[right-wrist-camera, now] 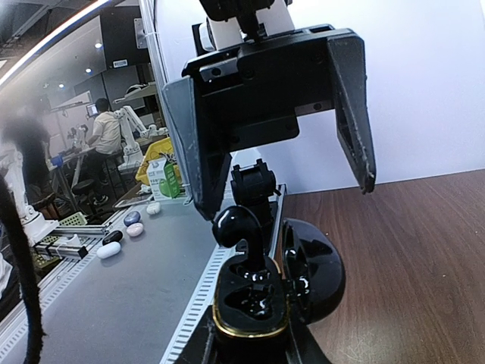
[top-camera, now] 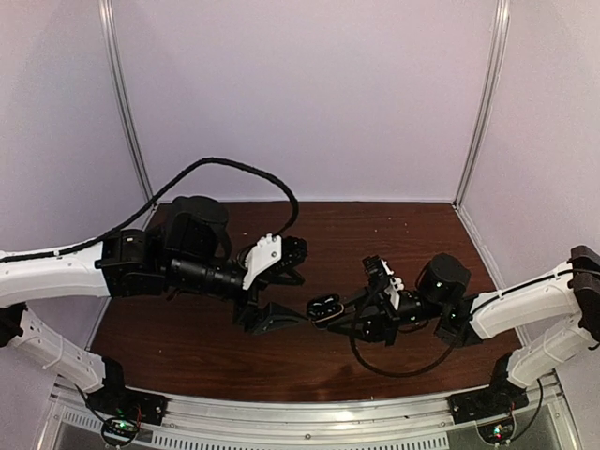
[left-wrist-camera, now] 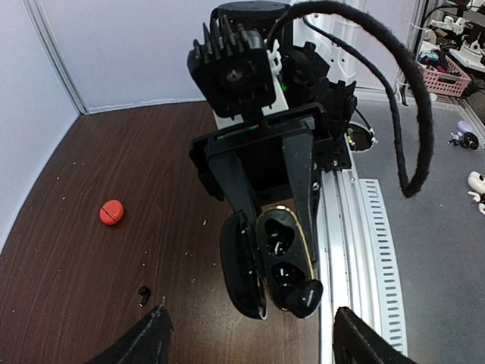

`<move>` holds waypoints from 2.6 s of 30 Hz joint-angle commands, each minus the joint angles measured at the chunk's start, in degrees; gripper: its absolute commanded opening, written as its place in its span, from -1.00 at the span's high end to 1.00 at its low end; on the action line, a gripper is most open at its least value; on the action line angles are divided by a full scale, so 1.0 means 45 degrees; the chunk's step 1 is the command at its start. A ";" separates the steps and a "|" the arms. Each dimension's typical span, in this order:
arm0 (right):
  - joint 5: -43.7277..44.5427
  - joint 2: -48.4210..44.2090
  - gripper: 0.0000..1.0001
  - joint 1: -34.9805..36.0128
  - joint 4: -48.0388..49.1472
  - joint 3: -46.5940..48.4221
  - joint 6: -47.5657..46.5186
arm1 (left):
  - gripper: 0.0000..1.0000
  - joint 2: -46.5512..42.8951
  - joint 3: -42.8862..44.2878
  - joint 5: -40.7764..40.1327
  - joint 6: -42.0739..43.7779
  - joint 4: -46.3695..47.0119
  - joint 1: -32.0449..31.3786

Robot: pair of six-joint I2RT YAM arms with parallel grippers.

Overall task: Insert the wireless bluetooth earbuds into the charging case
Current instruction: Adjust the left earbud in the left side groove of the charging case.

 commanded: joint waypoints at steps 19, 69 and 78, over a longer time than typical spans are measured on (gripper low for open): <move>0.0316 -0.0574 1.00 0.0158 -0.0367 -0.0142 -0.0712 | -0.27 0.0651 0.0538 0.0547 -0.0383 0.1196 0.0270; 0.1205 -0.0950 1.00 0.0169 0.0521 -0.0487 -0.0599 | -0.47 0.0453 0.0189 0.2086 -0.1623 0.2703 0.0666; 0.0950 -0.1006 1.00 0.0193 0.0348 -0.0329 -0.0710 | -0.39 0.1500 0.0878 0.1233 -0.1639 0.1951 0.0668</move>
